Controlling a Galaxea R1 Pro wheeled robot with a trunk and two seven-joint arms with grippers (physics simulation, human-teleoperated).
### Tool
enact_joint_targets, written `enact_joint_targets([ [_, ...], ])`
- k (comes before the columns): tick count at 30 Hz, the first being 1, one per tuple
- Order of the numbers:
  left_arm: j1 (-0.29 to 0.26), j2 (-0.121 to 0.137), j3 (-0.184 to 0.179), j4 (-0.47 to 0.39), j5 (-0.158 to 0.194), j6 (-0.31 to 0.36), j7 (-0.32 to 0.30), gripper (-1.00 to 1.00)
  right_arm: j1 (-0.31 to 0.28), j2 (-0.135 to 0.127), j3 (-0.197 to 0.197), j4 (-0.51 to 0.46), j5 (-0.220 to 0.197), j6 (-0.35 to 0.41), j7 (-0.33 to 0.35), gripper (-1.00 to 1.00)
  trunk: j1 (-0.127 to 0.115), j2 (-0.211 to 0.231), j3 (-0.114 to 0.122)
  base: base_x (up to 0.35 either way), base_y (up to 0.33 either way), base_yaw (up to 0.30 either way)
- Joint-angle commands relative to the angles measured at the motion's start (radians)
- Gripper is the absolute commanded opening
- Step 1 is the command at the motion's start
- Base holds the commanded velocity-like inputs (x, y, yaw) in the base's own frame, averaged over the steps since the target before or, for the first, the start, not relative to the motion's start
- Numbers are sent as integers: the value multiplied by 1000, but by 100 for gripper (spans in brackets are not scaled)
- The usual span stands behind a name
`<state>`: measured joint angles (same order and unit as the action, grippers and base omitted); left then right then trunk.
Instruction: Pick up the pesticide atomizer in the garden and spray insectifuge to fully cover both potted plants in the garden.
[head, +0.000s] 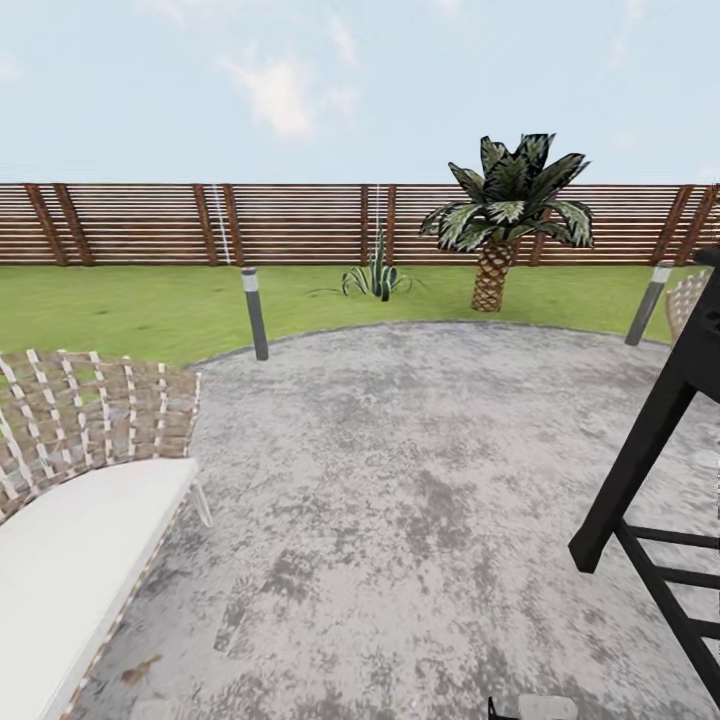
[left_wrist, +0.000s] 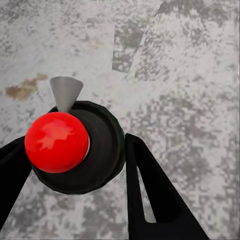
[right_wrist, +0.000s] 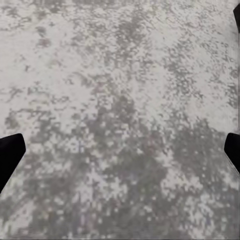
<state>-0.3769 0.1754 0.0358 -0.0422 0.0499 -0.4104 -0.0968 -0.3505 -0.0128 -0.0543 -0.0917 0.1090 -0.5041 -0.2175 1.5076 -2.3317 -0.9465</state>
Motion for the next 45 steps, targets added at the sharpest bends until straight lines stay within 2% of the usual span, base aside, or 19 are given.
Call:
enact_joint_targets([
  [1,0,0,4,1,6,-2,-8,-100,-1,0,-5,1,11,-2,-5,100,0,0,-1,340,0,-214],
  [7,0,5,4,1,6,-2,-9,-100,-1,-5,-6,1,11,-2,-5,100,0,0,-1,340,0,-130],
  [45,0,0,4,1,5,-2,-9,-100,-1,-2,-6,0,9,-2,-5,100,0,0,-1,340,0,-1],
])
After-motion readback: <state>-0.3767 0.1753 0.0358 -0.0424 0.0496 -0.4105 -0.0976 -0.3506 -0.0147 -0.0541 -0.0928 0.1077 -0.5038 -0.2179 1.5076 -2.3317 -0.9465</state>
